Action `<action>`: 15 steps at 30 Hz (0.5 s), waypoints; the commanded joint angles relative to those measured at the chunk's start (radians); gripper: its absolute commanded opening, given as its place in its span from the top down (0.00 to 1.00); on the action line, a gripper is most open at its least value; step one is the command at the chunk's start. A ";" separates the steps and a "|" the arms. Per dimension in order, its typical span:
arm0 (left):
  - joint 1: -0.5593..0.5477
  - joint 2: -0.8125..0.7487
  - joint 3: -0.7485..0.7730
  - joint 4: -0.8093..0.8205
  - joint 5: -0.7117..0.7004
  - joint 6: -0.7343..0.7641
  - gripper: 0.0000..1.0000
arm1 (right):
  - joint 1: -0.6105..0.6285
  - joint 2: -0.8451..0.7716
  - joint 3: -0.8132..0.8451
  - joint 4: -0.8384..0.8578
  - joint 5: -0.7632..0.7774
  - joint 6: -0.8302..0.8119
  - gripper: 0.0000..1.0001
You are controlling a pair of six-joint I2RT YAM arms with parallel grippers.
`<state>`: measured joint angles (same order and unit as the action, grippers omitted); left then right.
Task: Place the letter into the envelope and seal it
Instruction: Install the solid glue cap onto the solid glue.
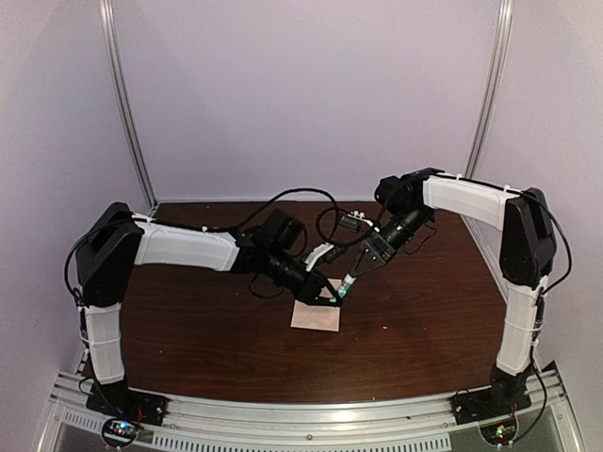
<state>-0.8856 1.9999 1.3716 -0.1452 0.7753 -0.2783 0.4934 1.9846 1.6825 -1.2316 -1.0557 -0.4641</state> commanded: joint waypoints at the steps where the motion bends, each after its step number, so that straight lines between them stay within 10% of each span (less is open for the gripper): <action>1: -0.006 -0.045 0.034 0.318 -0.137 -0.068 1.00 | 0.036 0.040 -0.035 0.094 0.146 0.131 0.85; 10: -0.006 -0.061 -0.029 0.317 -0.161 -0.086 1.00 | -0.003 0.032 0.062 0.063 0.161 0.106 0.78; 13: -0.006 -0.068 -0.029 0.251 -0.138 -0.059 1.00 | -0.057 0.005 0.141 -0.011 0.115 0.044 0.62; 15: -0.006 -0.078 -0.038 0.199 -0.129 -0.043 1.00 | -0.094 -0.016 0.209 -0.098 0.084 -0.021 0.32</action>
<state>-0.8951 1.9854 1.3266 0.0132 0.6239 -0.3470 0.4679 1.9961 1.7702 -1.1950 -0.9520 -0.3767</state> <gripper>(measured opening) 0.196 0.435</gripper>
